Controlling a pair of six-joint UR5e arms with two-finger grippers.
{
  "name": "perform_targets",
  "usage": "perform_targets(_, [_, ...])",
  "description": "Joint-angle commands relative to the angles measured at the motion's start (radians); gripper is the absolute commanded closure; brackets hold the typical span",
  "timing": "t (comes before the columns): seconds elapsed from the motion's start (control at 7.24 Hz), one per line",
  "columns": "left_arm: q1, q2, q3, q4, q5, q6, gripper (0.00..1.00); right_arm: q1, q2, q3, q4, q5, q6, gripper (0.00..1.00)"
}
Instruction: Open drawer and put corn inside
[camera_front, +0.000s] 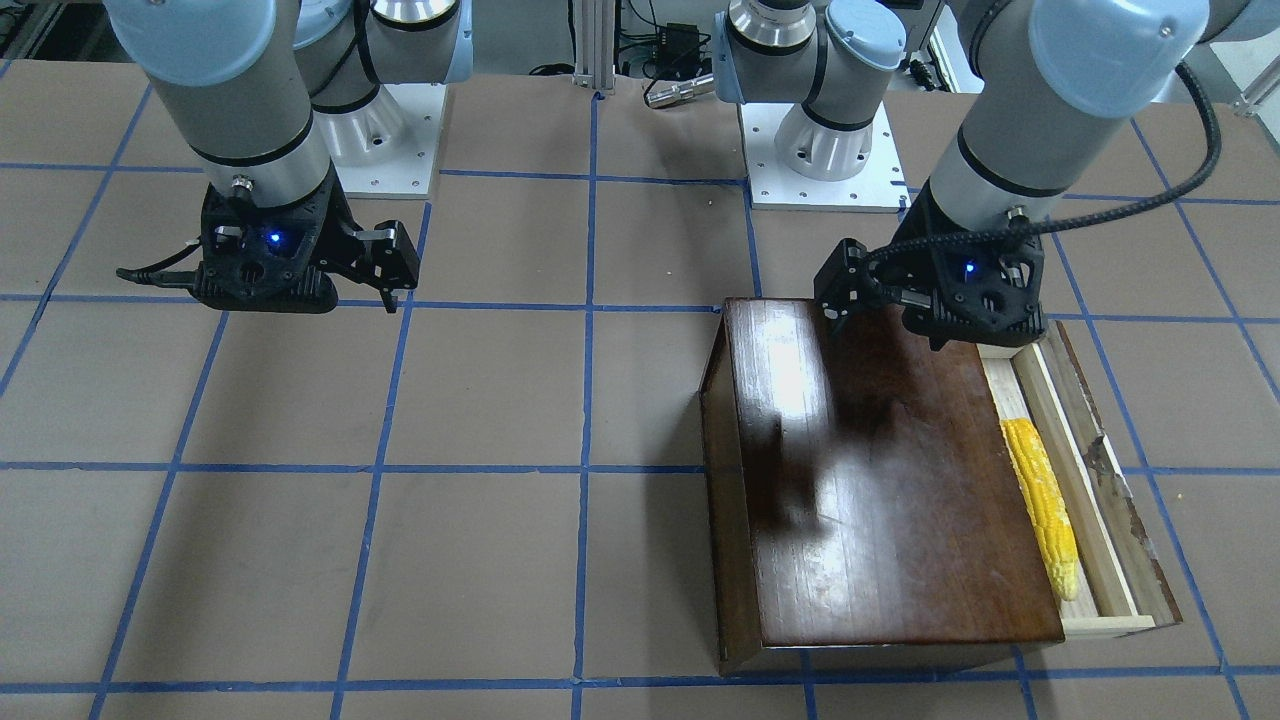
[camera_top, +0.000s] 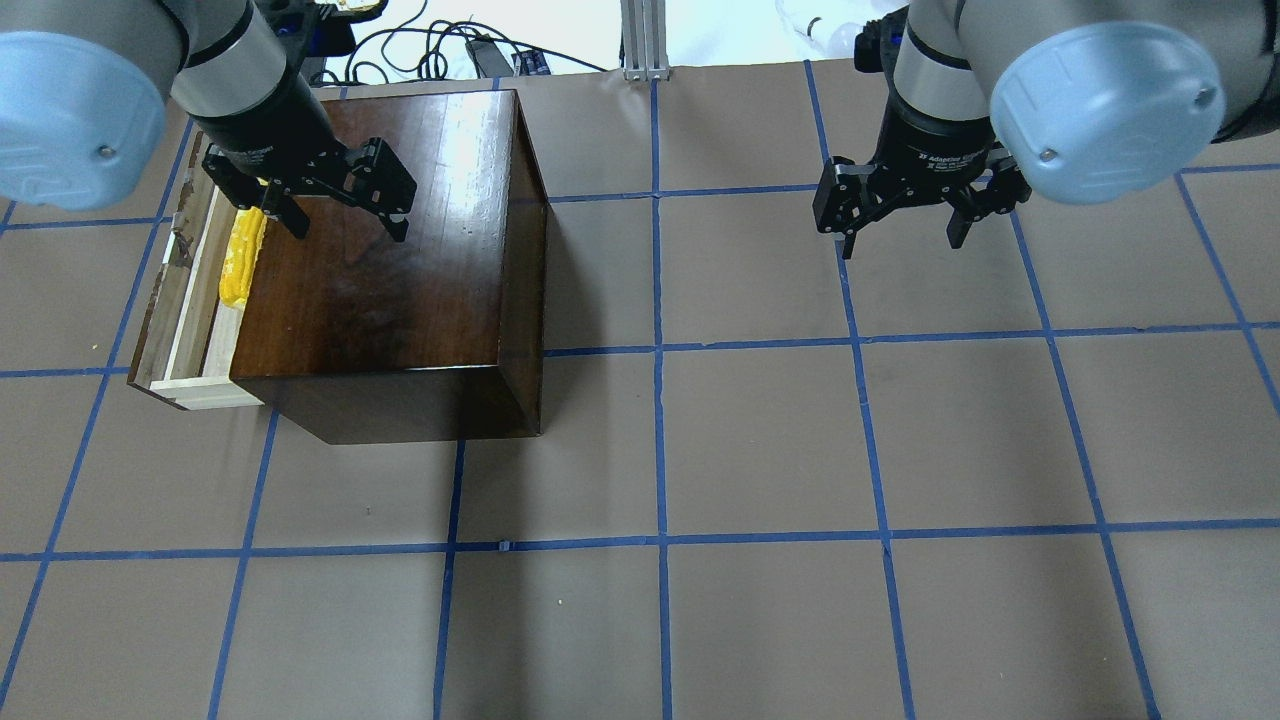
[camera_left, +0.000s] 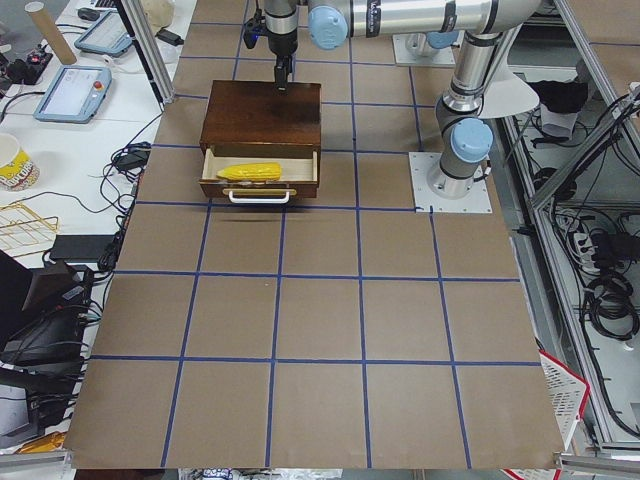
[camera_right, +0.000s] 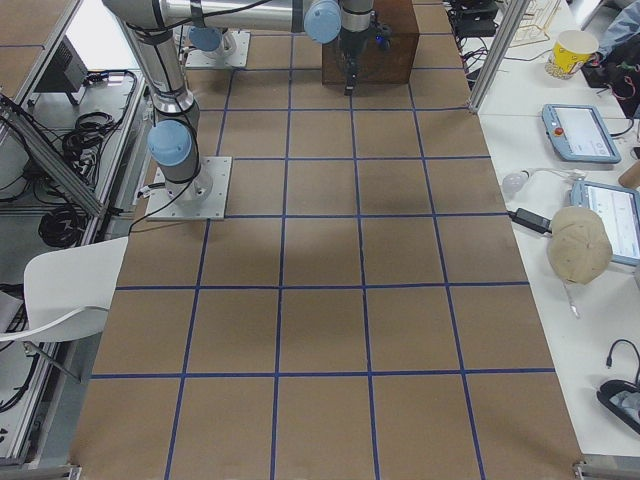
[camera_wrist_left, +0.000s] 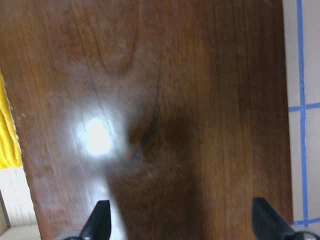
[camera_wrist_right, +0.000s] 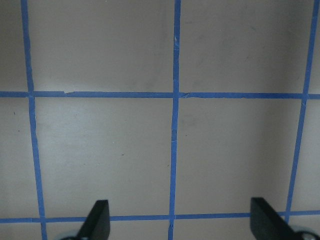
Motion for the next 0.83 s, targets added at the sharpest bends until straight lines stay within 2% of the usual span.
perform_targets(0.0, [-0.015, 0.037, -0.054, 0.010, 0.001, -0.035, 0.00, 0.000, 0.000, 0.000, 0.000, 0.000, 0.000, 0.00])
perform_targets(0.69, [-0.014, 0.055, -0.046, 0.002, 0.001, -0.032, 0.00, 0.000, 0.000, 0.000, 0.000, -0.002, 0.000, 0.00])
